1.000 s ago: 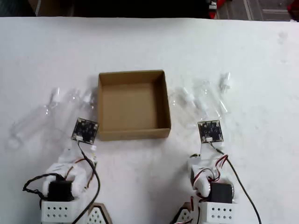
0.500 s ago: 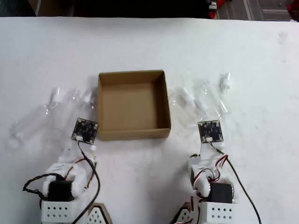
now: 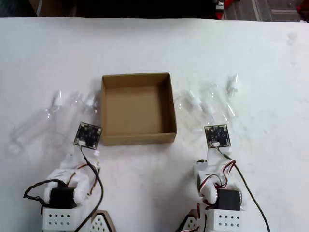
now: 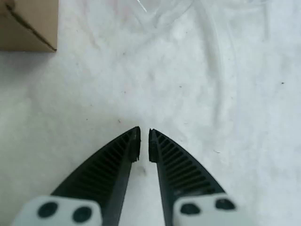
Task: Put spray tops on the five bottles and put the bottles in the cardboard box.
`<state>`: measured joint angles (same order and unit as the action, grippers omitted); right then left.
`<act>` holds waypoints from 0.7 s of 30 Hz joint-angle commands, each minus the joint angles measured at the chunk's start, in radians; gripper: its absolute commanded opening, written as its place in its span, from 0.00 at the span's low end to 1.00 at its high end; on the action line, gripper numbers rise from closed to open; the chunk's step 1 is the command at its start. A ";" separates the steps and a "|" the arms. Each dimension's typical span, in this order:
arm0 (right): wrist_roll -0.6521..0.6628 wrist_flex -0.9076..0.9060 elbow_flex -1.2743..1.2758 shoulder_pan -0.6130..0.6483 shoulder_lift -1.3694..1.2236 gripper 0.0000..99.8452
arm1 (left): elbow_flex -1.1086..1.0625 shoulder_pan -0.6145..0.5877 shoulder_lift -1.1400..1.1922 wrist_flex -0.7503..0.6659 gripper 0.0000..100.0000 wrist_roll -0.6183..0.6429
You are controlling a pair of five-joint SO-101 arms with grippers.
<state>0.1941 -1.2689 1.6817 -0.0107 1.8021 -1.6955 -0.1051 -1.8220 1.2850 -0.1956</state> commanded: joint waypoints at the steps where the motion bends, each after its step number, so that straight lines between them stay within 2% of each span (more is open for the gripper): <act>1: 0.006 -0.004 0.009 0.013 0.001 0.02 | 0.003 -0.001 -0.005 0.003 0.02 -0.005; 8: 0.011 -0.004 0.009 0.015 0.001 0.03 | 0.003 0.002 -0.005 -0.008 0.02 -0.012; 11: 0.011 -0.004 0.009 0.015 0.001 0.03 | 0.005 -0.013 -0.005 -0.058 0.02 -0.012; 17: 0.011 0.018 0.009 0.015 0.001 0.03 | 0.071 -0.173 -0.007 -0.124 0.02 -0.012; 21: 0.011 0.093 0.009 0.010 0.001 0.03 | 0.169 -0.272 -0.007 -0.114 0.02 -0.012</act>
<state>0.1941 -1.2275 1.6817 -0.0107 1.8021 -1.6448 -0.2785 -1.8220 1.1899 -0.1956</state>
